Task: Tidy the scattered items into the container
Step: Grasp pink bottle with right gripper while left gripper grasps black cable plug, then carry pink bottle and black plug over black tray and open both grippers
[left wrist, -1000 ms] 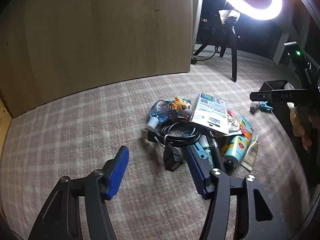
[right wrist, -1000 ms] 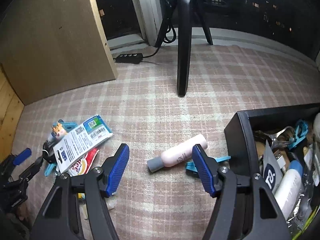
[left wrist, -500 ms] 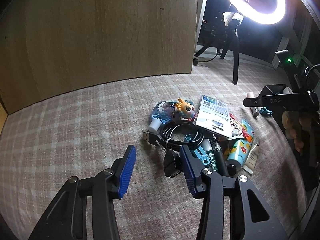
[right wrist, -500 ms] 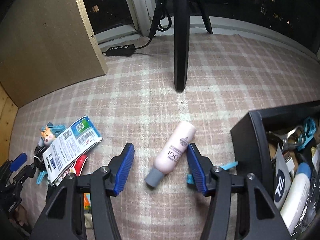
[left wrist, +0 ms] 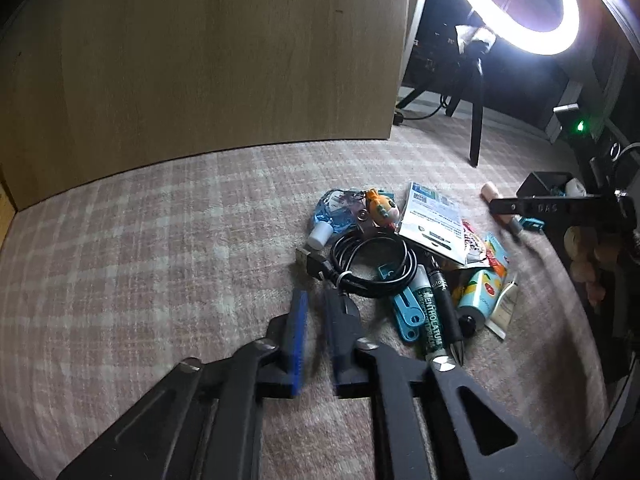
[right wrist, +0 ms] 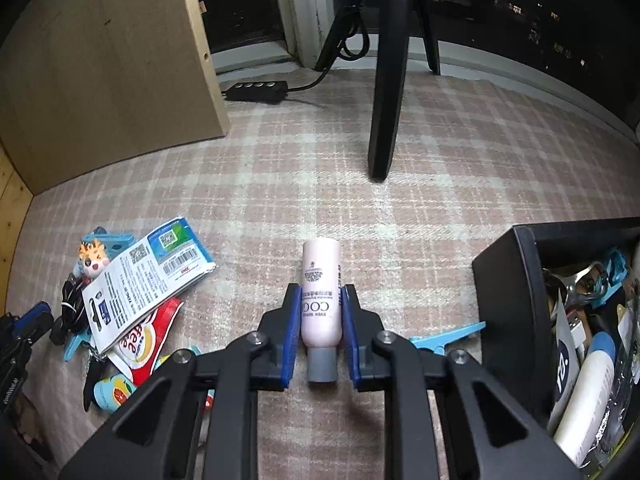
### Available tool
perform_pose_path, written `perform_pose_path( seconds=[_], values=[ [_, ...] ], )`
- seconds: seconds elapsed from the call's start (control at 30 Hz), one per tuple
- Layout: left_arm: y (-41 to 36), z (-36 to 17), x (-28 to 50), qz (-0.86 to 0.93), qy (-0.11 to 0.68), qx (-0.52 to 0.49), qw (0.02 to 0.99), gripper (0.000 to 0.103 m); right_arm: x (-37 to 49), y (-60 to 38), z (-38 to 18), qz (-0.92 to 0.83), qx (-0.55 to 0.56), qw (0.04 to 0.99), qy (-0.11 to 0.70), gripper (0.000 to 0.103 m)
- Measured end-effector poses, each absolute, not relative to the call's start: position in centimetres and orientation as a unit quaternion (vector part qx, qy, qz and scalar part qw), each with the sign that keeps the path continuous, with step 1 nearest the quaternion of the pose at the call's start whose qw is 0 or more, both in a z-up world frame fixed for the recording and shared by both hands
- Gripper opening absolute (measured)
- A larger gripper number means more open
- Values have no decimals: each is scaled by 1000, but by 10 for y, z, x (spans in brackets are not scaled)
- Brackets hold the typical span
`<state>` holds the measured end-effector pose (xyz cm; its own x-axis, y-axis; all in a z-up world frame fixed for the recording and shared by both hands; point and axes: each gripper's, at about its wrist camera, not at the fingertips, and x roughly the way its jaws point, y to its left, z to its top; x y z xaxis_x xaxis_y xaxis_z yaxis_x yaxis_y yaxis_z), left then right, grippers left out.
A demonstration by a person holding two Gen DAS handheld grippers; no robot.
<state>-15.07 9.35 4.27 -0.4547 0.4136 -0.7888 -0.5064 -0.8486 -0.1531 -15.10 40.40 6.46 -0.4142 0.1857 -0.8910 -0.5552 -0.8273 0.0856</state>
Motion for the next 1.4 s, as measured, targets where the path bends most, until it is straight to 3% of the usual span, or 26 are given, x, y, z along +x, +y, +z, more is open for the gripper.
perform_pose_path(
  seconds=[0.03,0.07,0.27,0.4,0.43,0.53,0.67,1.07,1.4],
  values=[
    [92,45,-150,851,48,-445,274,44,-151,404,65,819,-492,225,190,20],
    [92,47,-148,853,51,-440,275,51,-151,404,65,819,-493,224,191,20],
    [99,50,-138,852,69,-434,284,52,-152,403,65,819,-494,220,192,20],
    [108,35,-140,846,93,-446,276,42,-154,402,65,820,-495,220,187,20],
    [110,32,-140,845,97,-450,271,33,-154,401,65,820,-495,220,185,20],
    [114,27,-144,842,95,-458,268,16,-155,401,65,820,-496,220,180,20],
    [116,30,-145,852,92,-447,257,11,-152,400,65,821,-493,219,184,20],
    [75,83,-135,874,33,-416,251,10,-126,377,91,842,-452,188,226,19],
    [82,113,-117,879,36,-396,262,10,-87,355,130,864,-402,170,253,19]
  ],
)
